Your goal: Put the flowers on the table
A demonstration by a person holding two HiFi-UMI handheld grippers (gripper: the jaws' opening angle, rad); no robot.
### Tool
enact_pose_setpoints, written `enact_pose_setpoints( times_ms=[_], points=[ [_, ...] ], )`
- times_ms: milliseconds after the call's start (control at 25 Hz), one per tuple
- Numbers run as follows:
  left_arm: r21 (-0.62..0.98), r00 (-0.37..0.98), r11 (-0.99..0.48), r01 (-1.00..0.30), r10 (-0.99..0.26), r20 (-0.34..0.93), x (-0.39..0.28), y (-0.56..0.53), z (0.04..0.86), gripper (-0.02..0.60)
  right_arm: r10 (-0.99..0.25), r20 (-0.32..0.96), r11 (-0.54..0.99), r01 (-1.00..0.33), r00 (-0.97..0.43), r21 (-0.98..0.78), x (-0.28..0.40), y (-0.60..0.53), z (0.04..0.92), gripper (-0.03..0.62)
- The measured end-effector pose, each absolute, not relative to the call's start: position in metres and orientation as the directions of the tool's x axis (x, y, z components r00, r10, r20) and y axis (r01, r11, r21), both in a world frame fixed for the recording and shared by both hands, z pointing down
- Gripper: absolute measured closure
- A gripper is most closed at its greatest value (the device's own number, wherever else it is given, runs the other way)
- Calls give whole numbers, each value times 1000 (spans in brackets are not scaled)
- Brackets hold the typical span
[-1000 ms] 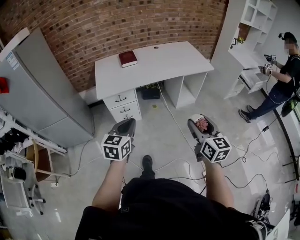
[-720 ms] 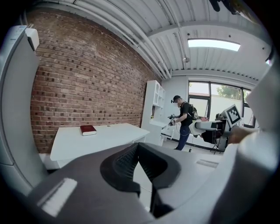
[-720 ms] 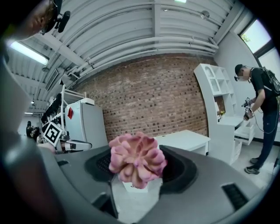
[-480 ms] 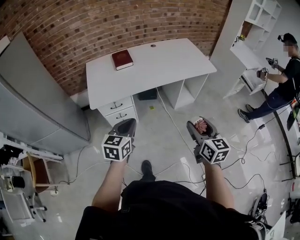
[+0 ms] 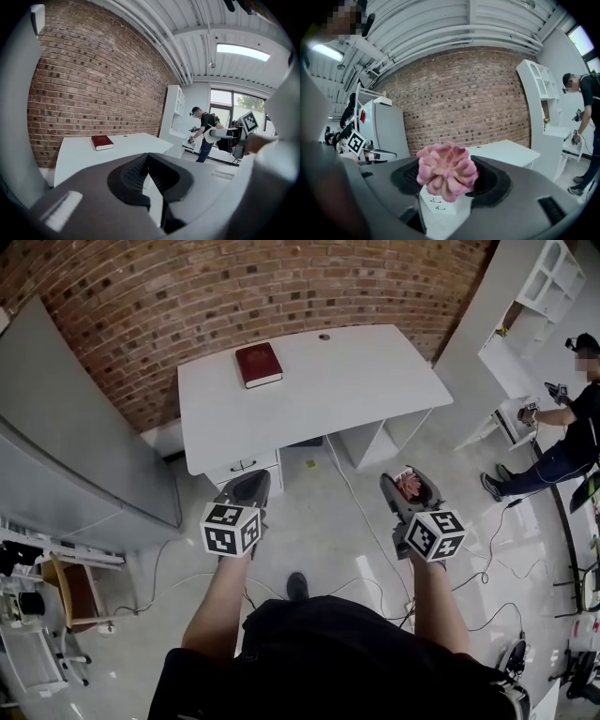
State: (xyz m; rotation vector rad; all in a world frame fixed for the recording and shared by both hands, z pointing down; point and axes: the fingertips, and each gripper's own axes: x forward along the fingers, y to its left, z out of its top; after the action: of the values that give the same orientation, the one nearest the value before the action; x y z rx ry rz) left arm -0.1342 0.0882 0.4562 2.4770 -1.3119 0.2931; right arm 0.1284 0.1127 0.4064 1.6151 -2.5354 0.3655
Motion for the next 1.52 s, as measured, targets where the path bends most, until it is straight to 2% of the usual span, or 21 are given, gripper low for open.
enact_pose_setpoints(
  times_ms=[360,680,1040,1520],
  points=[
    [163,558,-534,-829,-778,288,-167,49,439,571,-892,166,411,-907,-421,-93,106,64,369,338],
    [173,533,-504,-846,-789,307,-183,35,447,569,-870,179,442,-888,-459,-128,89,37,382,338],
    [152,477,-453,-878,-813,334,-168,-22,454,570,-834,172,497,-849,-525,-179,102,-32,405,338],
    [141,446,-425,-894,-814,372,-104,-130,446,569,-801,149,537,-806,-579,-247,159,-151,418,338]
  ],
)
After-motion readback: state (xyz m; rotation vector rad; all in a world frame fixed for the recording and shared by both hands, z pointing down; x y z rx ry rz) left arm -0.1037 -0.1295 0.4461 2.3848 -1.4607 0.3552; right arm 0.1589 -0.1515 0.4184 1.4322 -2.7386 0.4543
